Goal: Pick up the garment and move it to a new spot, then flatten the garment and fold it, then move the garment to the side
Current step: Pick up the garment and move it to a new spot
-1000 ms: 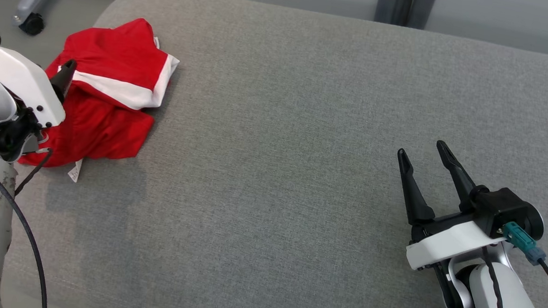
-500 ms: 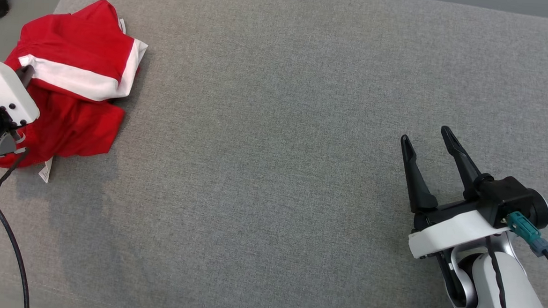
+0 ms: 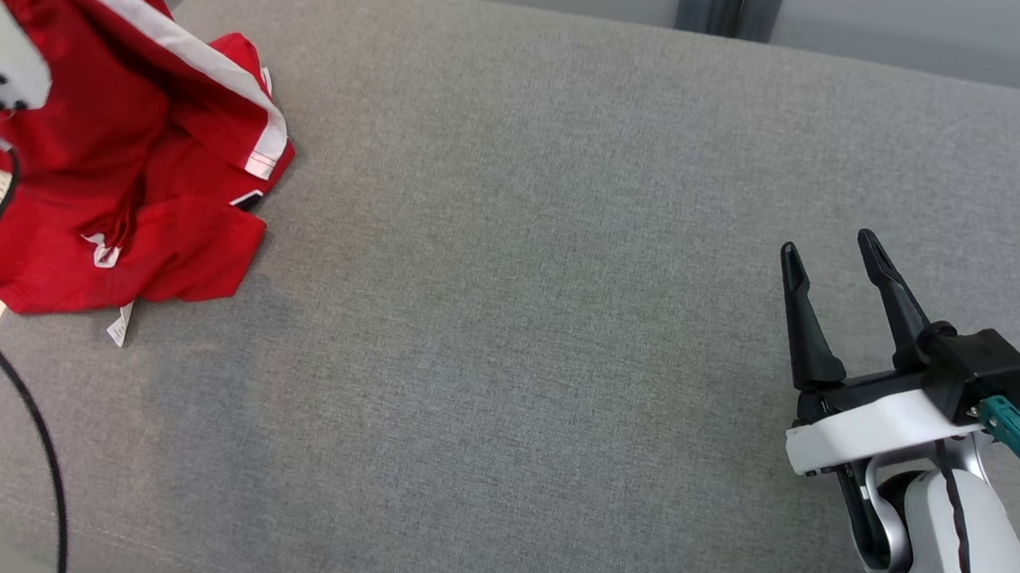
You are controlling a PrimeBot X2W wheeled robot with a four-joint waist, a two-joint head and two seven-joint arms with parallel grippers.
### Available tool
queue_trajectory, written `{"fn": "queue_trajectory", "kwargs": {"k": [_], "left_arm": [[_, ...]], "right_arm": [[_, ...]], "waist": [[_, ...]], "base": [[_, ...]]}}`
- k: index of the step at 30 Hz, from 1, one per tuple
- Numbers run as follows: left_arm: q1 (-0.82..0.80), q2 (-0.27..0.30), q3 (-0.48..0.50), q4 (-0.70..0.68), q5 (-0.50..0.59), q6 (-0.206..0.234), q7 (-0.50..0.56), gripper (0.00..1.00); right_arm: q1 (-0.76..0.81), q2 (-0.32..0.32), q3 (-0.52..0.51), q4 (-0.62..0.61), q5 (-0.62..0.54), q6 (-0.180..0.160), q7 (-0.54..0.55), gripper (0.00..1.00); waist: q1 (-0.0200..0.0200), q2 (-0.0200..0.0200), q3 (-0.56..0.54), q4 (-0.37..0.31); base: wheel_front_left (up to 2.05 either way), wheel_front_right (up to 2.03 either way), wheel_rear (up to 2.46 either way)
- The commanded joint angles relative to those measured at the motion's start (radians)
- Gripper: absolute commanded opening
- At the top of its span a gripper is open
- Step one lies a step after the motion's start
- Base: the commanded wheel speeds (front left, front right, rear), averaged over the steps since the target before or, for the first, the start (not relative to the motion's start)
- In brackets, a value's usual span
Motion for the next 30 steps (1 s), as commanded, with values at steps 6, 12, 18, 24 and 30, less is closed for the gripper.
{"fn": "queue_trajectory", "kwargs": {"k": [6, 12, 18, 24, 30], "left_arm": [[0.113, -0.074, -0.096, -0.204, 0.029, -0.003, 0.002, 0.00], [0.350, -0.162, -0.241, -0.481, 0.039, -0.003, 0.088, 0.00], [0.470, -0.211, -0.340, -0.612, 0.044, 0.000, 0.144, 0.00], [0.521, -0.255, -0.470, -0.700, 0.066, -0.003, 0.194, 0.00], [0.477, -0.291, -0.572, -0.755, 0.084, -0.006, 0.205, 0.00]], "right_arm": [[0.034, -0.005, -0.020, -0.007, 0.025, 0.000, -0.014, 1.00], [0.057, -0.005, -0.024, -0.011, 0.043, 0.000, -0.020, 1.00], [0.062, -0.006, -0.031, -0.014, 0.056, 0.000, -0.025, 1.00], [0.050, -0.005, -0.040, -0.012, 0.069, 0.000, -0.037, 1.00], [0.024, -0.005, -0.052, -0.003, 0.093, 0.000, -0.058, 1.00]], "waist": [[0.0000, 0.0000, -0.054, -0.019], [0.0000, 0.0000, -0.072, -0.075], [0.0000, 0.0000, -0.067, -0.133], [0.0000, 0.0000, -0.043, -0.225], [0.0000, 0.0000, -0.006, -0.357]], "base": [[0.00, 0.00, 0.00], [0.00, 0.00, 0.00], [0.00, 0.00, 0.00], [0.00, 0.00, 0.00], [0.00, 0.00, 0.00]]}}
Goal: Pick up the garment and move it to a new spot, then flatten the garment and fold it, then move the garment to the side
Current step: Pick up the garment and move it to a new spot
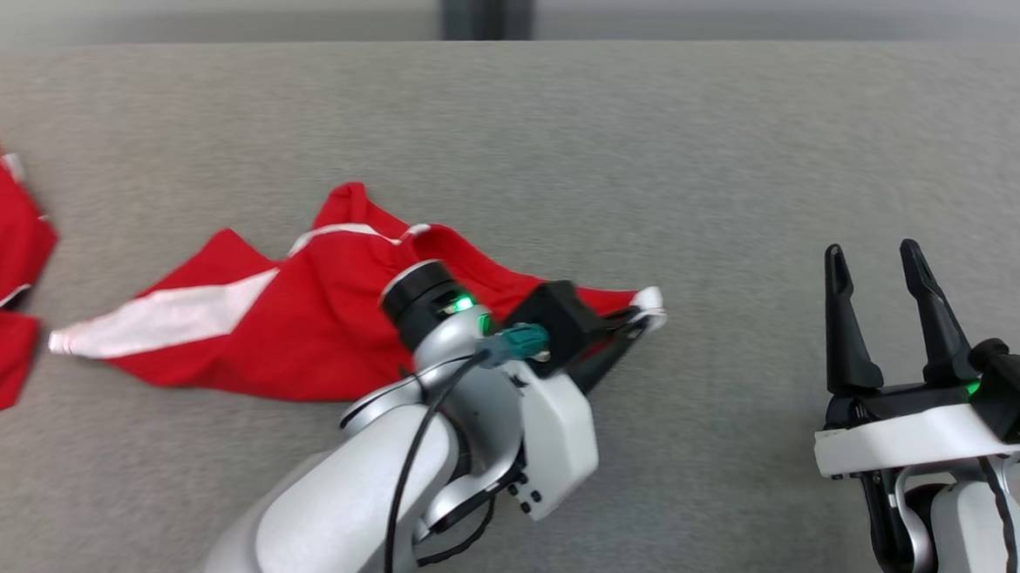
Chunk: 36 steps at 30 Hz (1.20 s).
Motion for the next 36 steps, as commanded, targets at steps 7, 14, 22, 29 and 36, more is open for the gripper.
{"fn": "queue_trajectory", "kwargs": {"k": [7, 14, 22, 29, 36], "left_arm": [[-0.091, -0.038, -0.039, -0.004, 0.011, 0.008, -0.018, 0.00], [-0.104, -0.056, -0.076, 0.082, -0.025, 0.023, -0.041, 0.00], [-0.109, -0.065, -0.150, 0.138, -0.109, 0.009, -0.136, 1.00], [-0.129, -0.061, -0.190, 0.050, -0.189, 0.004, -0.189, 1.00], [-0.109, 0.027, -0.084, 0.000, -0.183, 0.088, -0.243, 1.00]], "right_arm": [[-0.019, -0.005, -0.011, 0.033, 0.038, 0.000, -0.033, 1.00], [-0.011, -0.004, -0.002, 0.049, 0.072, 0.000, -0.045, 1.00], [-0.024, -0.004, -0.013, 0.045, 0.074, 0.000, -0.043, 1.00], [-0.030, -0.005, -0.035, 0.042, 0.053, 0.000, -0.044, 1.00], [-0.024, -0.005, -0.038, 0.049, 0.045, 0.000, -0.044, 1.00]], "waist": [[0.0000, -0.0001, 0.056, -0.227], [0.0000, -0.0001, 0.088, -0.299], [0.0000, -0.0001, 0.098, -0.279], [0.0000, -0.0001, 0.071, -0.214], [0.0000, -0.0001, 0.033, -0.152]], "base": [[0.00, 0.00, 0.00], [0.00, 0.00, 0.00], [0.00, 0.00, 0.00], [0.00, 0.00, 0.00], [0.00, 0.00, 0.00]]}}
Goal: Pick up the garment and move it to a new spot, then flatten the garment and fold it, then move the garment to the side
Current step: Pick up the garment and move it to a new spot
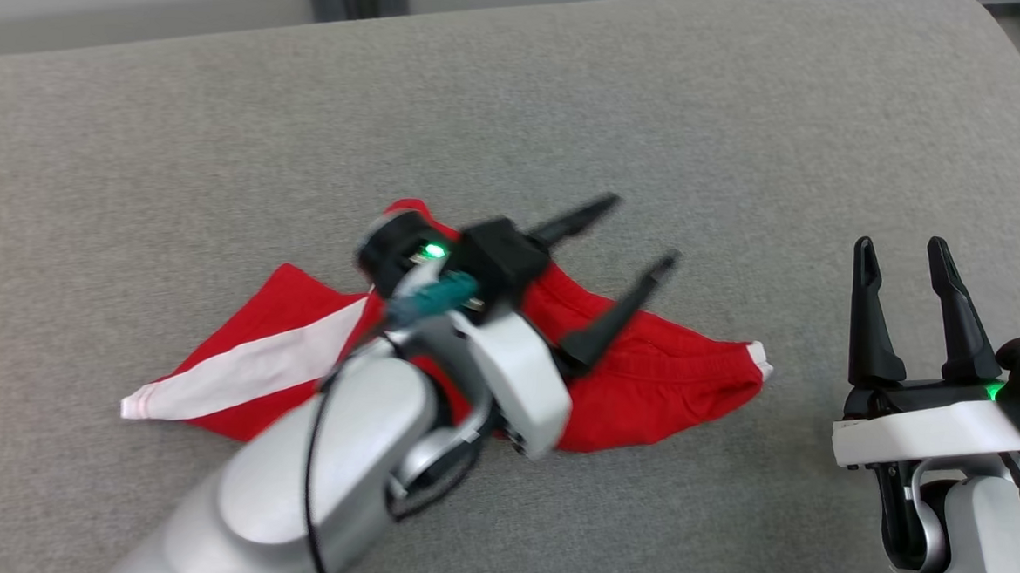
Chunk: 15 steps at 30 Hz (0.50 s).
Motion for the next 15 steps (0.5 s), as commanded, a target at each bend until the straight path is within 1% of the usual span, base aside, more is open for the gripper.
{"fn": "queue_trajectory", "kwargs": {"k": [1, 4, 7, 10, 15], "left_arm": [[0.011, 0.017, 0.020, -0.007, -0.003, 0.018, -0.010, 1.00], [0.031, 0.072, 0.094, -0.021, -0.015, 0.065, -0.044, 1.00], [0.054, 0.114, 0.166, -0.031, -0.033, 0.098, -0.095, 1.00], [0.088, 0.153, 0.246, -0.026, -0.064, 0.126, -0.161, 1.00], [0.155, 0.202, 0.367, -0.003, -0.110, 0.159, -0.258, 1.00]], "right_arm": [[0.002, -0.005, 0.000, 0.003, -0.006, 0.000, -0.003, 1.00], [0.007, -0.005, 0.002, 0.010, -0.012, 0.000, -0.003, 1.00], [0.011, -0.006, -0.001, 0.014, -0.011, 0.000, -0.003, 1.00], [0.010, -0.006, 0.003, 0.015, -0.018, 0.000, -0.003, 1.00], [0.020, -0.006, 0.007, 0.017, -0.027, 0.000, 0.008, 1.00]], "waist": [[0.0000, 0.0000, -0.021, 0.028], [0.0000, 0.0000, -0.037, 0.057], [0.0000, 0.0000, -0.050, 0.084], [0.0000, 0.0000, -0.063, 0.105], [0.0000, 0.0000, -0.091, 0.130]], "base": [[0.00, 0.00, 0.00], [0.00, 0.00, 0.00], [0.00, 0.00, 0.00], [0.00, 0.00, 0.00], [0.00, 0.00, 0.00]]}}
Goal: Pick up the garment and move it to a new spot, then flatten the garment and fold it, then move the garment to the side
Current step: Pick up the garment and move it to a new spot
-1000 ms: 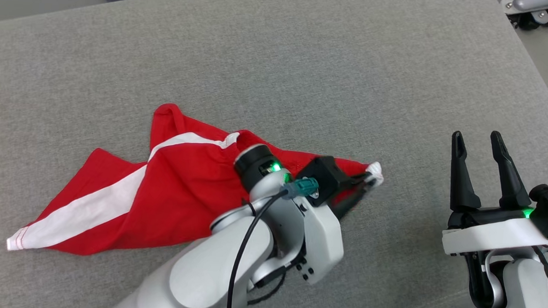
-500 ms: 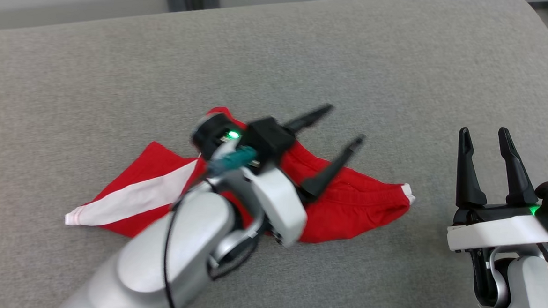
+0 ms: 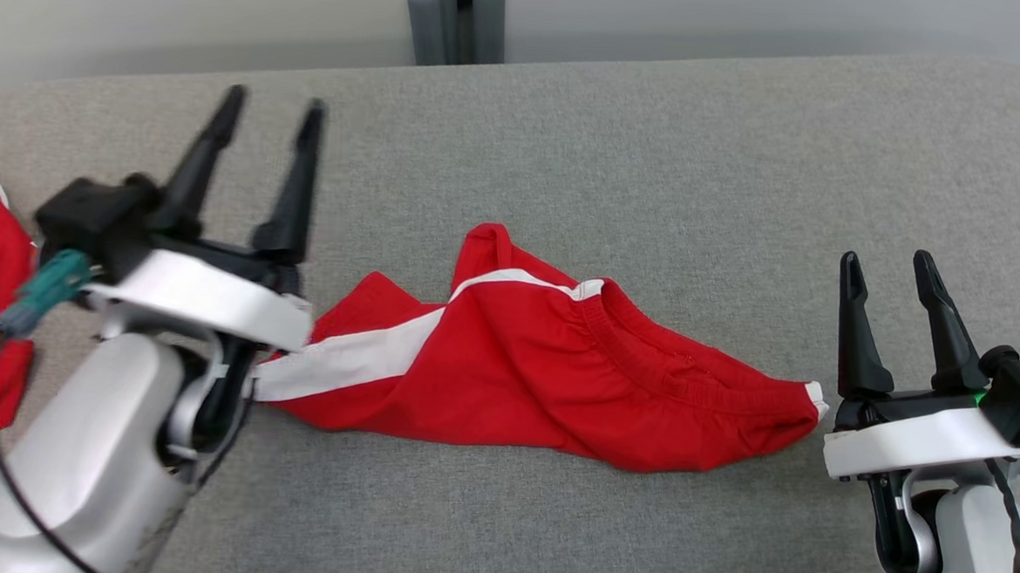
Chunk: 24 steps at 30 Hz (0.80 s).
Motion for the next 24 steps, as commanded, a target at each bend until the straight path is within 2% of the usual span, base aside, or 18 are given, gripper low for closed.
{"fn": "queue_trajectory", "kwargs": {"k": [1, 6, 11, 17, 24], "left_arm": [[0.022, 0.014, 0.024, 0.006, -0.008, 0.008, -0.015, 1.00], [0.123, 0.060, 0.134, 0.018, -0.012, 0.041, -0.047, 1.00], [0.246, 0.076, 0.214, -0.019, 0.026, 0.072, -0.053, 1.00], [0.373, 0.082, 0.204, -0.076, 0.093, 0.099, -0.052, 1.00], [0.473, 0.091, 0.174, -0.129, 0.121, 0.141, -0.033, 1.00]], "right_arm": [[0.012, -0.006, -0.003, -0.001, -0.009, 0.000, 0.002, 1.00], [0.030, -0.006, 0.004, -0.005, -0.012, 0.000, 0.017, 1.00], [0.056, -0.006, 0.012, -0.009, -0.020, 0.000, 0.030, 1.00], [0.099, -0.006, 0.024, -0.025, -0.024, 0.000, 0.053, 1.00], [0.167, -0.006, 0.027, -0.052, -0.011, 0.000, 0.081, 1.00]], "waist": [[0.0000, 0.0000, -0.014, 0.011], [0.0000, 0.0000, -0.046, 0.021], [0.0000, 0.0000, -0.080, 0.031], [0.0000, 0.0000, -0.116, 0.038], [0.0000, 0.0000, -0.153, 0.032]], "base": [[0.00, 0.00, 0.00], [0.00, 0.00, 0.00], [0.00, 0.00, 0.00], [0.00, 0.00, 0.00], [0.00, 0.00, 0.00]]}}
